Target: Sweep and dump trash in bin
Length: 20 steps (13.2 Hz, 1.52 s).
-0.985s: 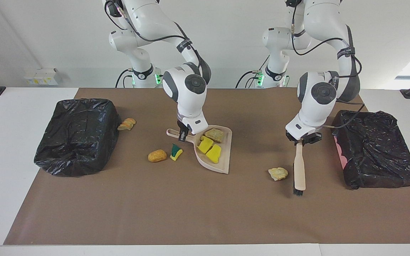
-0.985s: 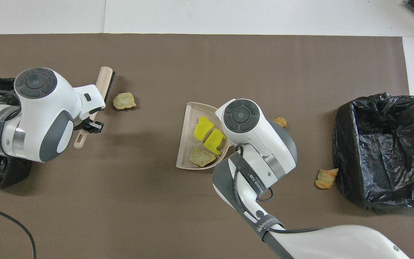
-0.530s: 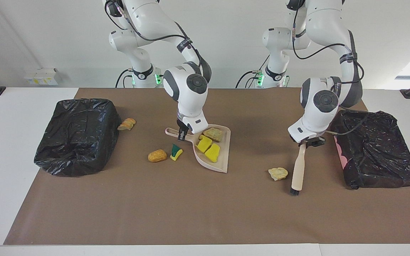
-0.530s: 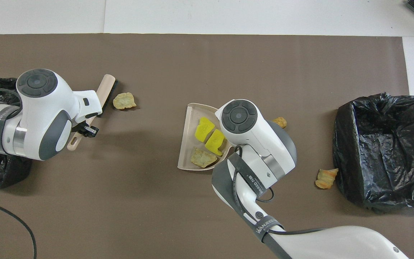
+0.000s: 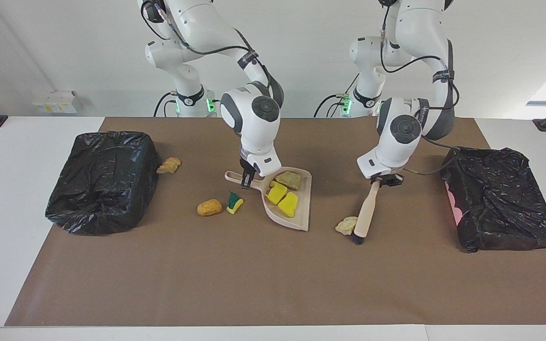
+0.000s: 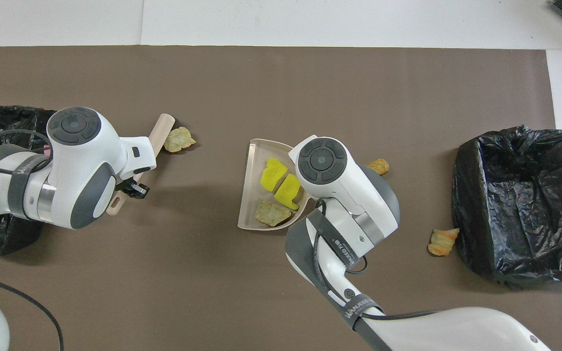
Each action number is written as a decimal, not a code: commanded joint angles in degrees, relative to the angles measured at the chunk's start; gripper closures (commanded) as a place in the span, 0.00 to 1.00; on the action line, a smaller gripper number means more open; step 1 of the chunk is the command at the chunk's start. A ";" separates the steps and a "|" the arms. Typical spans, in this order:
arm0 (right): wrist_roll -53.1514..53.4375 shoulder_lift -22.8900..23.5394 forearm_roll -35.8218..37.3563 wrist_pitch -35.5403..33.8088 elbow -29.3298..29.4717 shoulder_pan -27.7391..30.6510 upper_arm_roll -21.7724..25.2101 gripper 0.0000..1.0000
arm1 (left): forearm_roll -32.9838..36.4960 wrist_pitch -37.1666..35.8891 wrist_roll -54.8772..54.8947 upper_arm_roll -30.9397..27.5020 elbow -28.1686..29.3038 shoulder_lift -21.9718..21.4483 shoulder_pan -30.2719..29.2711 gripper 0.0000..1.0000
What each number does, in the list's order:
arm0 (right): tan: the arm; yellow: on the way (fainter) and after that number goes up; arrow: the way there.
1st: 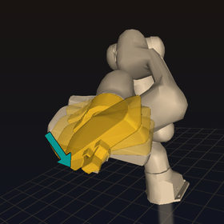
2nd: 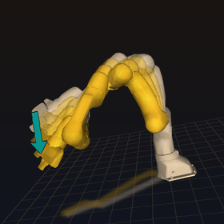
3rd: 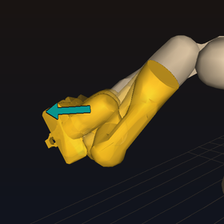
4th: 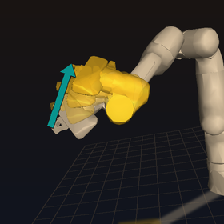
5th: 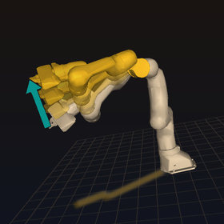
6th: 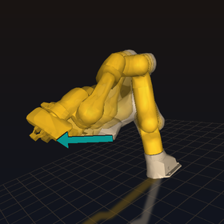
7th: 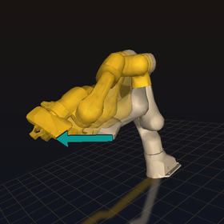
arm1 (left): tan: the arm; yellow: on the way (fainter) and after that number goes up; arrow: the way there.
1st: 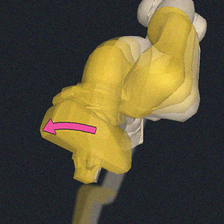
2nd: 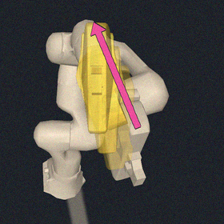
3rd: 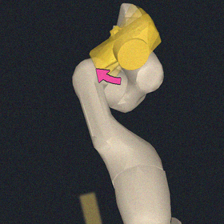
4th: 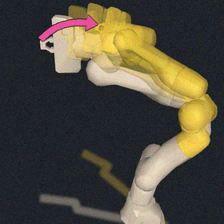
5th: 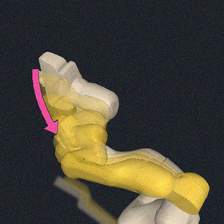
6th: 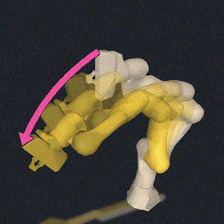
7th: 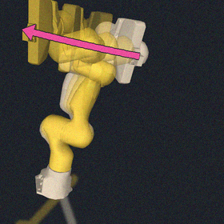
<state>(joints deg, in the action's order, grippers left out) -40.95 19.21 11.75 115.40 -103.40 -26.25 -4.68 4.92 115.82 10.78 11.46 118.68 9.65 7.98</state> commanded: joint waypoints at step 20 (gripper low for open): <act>-3.68 -3.82 -0.49 -4.21 0.21 4.36 -0.33 1.00 | -5.97 -1.36 -32.04 12.36 2.09 -3.76 -0.25 1.00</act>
<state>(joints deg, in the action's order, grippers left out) -41.31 18.14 11.73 113.59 -103.12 -23.72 -4.50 -2.06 119.00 -18.90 23.71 121.76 7.30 7.82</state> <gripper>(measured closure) 0.687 0.736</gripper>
